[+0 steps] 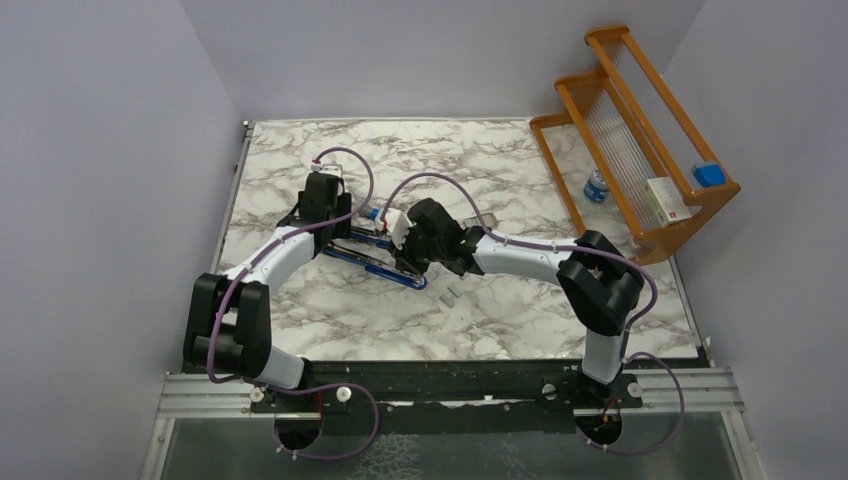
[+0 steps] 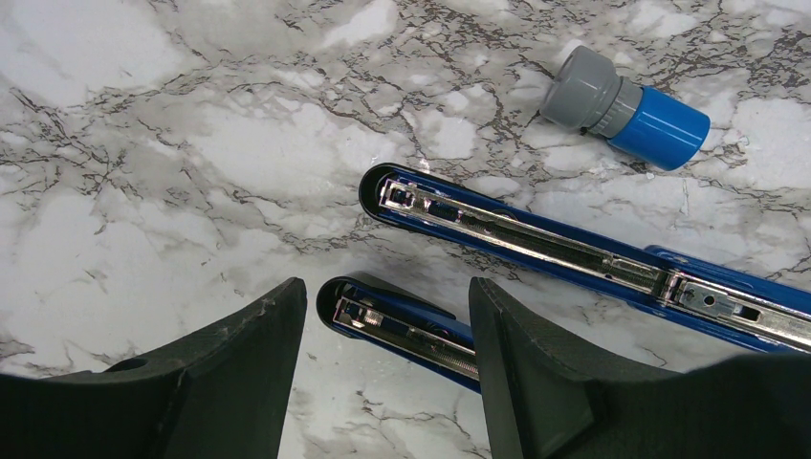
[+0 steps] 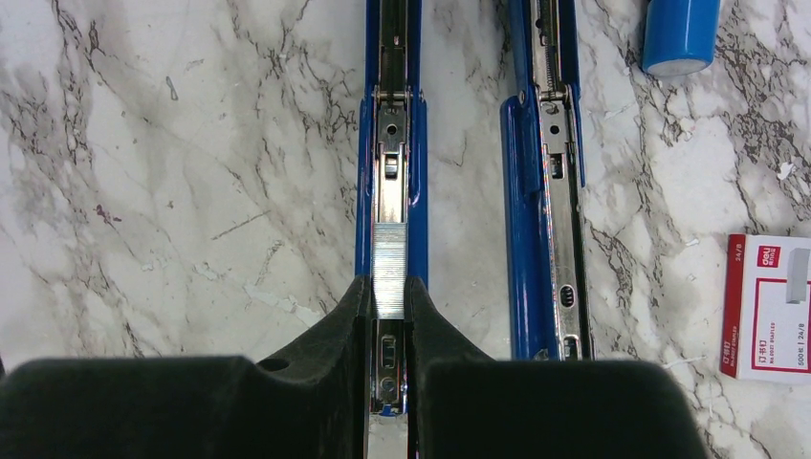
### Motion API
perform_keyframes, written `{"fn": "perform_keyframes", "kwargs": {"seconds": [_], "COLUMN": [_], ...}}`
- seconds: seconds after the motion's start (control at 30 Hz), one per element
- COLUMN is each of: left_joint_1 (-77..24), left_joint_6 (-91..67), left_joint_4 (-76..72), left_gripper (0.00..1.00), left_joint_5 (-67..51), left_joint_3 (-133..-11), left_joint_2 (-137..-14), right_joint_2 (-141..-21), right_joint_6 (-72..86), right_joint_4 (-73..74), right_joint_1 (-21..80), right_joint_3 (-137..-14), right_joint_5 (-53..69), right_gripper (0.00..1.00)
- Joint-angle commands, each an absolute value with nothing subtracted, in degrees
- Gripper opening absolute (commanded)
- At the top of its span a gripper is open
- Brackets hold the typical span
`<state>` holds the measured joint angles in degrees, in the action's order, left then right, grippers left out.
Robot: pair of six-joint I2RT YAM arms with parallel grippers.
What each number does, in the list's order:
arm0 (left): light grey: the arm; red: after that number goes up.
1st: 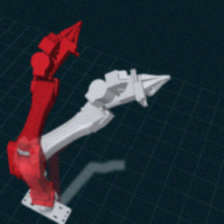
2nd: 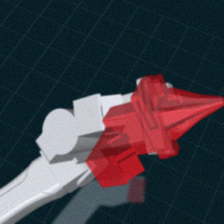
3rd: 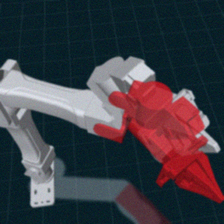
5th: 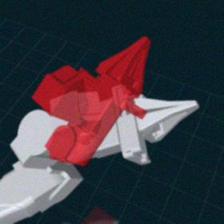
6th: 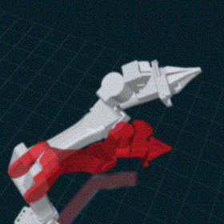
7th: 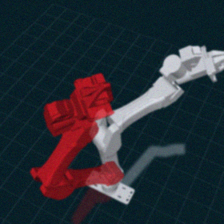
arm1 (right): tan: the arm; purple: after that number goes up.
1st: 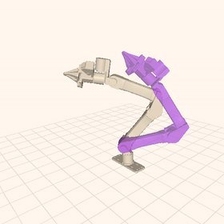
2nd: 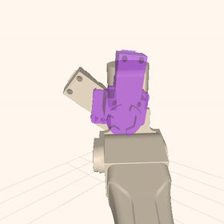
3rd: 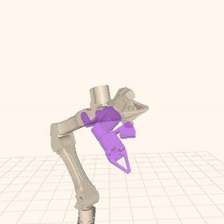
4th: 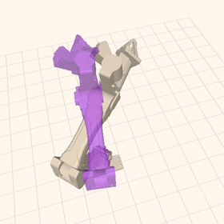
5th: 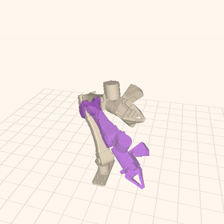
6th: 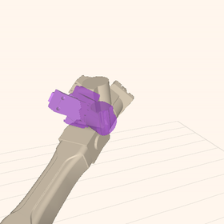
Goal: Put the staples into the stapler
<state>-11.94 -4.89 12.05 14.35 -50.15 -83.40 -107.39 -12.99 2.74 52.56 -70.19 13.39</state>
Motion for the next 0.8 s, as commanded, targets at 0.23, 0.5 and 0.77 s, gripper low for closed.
{"fn": "perform_keyframes", "kwargs": {"seconds": [0.23,0.5,0.77], "left_joint_1": [-11.4,-11.4,-11.4], "left_joint_6": [-4.3,-4.3,-4.3], "left_joint_4": [10.8,10.8,10.7], "left_gripper": [0.66,0.66,0.66], "left_joint_5": [13.1,13.1,13.0], "left_joint_3": [-49.4,-49.4,-49.3], "left_joint_2": [-82.2,-82.3,-82.2], "right_joint_2": [-109.2,-110.0,-110.3], "right_joint_6": [-13.7,-13.5,-13.5], "right_joint_4": [4.5,5.4,6.0], "right_joint_1": [53.0,53.0,53.0], "right_joint_3": [-71.1,-71.4,-71.6], "right_joint_5": [13.7,12.8,12.8], "right_gripper": [0.01,0.01,0.01]}}
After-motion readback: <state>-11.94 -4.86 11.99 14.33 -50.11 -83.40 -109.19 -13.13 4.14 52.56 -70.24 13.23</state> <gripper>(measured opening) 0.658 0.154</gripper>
